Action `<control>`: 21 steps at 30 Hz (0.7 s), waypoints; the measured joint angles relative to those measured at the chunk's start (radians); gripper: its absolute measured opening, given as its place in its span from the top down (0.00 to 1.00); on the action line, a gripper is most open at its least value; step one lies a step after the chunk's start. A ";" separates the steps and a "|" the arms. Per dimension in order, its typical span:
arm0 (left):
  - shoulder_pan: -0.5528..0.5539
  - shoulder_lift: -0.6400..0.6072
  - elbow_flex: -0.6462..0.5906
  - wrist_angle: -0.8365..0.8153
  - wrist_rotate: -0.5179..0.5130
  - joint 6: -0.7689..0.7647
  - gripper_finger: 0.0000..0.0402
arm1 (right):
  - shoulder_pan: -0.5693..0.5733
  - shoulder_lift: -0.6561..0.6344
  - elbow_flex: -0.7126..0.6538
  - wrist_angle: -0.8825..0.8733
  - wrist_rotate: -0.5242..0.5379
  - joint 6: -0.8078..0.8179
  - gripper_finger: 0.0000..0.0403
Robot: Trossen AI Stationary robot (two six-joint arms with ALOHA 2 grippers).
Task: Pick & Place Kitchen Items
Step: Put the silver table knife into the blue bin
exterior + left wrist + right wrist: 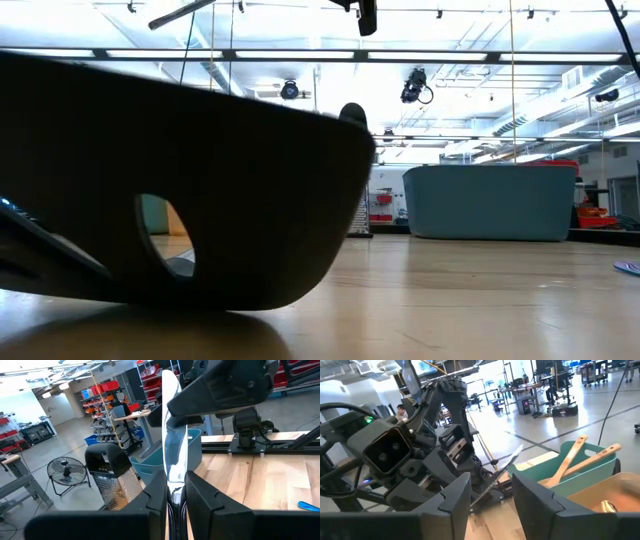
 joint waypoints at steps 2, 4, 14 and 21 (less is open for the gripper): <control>0.005 0.000 0.000 0.001 0.002 0.000 0.88 | -0.003 0.000 0.000 0.000 0.000 -0.001 0.63; 0.011 0.000 0.000 0.001 0.017 0.000 0.88 | -0.005 0.000 0.000 0.000 0.000 -0.001 0.65; 0.042 0.010 0.000 -0.002 0.049 0.005 0.88 | -0.009 0.000 0.000 0.013 -0.003 0.004 0.91; 0.045 0.014 0.000 0.004 0.041 -0.001 1.00 | -0.009 0.001 -0.001 0.003 -0.008 -0.028 0.98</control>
